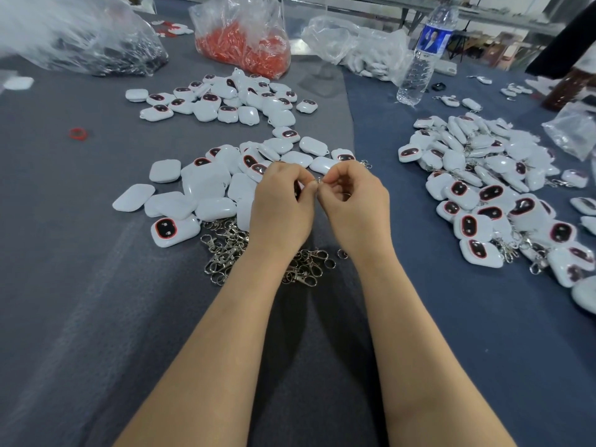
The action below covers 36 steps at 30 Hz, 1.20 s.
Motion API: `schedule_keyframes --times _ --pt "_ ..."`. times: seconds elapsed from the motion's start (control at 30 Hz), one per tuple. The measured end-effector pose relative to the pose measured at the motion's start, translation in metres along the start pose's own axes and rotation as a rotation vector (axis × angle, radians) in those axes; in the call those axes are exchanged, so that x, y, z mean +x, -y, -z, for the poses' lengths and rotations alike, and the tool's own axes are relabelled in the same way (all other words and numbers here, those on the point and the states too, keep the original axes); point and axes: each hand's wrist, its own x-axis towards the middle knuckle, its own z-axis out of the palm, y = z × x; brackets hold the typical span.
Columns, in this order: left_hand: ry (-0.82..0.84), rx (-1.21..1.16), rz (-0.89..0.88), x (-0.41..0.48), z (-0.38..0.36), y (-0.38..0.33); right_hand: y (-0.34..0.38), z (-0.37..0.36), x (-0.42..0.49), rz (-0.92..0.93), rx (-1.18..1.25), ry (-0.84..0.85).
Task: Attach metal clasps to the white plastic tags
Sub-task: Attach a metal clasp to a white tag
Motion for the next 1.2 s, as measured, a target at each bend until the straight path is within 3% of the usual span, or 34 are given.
schedule_keyframes --times 0.27,0.77,0.9,1.2 --pt "0.100 -0.232 0.093 0.0012 0.0063 -0.0006 -0.0042 0.0007 0.0019 -0.097 -0.002 -0.095" --pt "0.119 -0.181 0.110 0.0003 0.0038 0.0010 -0.0022 -0.0016 0.0000 -0.070 -0.038 -0.039" --pt "0.056 -0.227 0.139 0.0013 0.0053 -0.0009 -0.0026 -0.0051 -0.0025 -0.045 -0.039 -0.007" --pt "0.083 -0.273 0.114 0.0002 0.0079 -0.0052 -0.0020 -0.0035 -0.0016 -0.095 -0.009 -0.108"
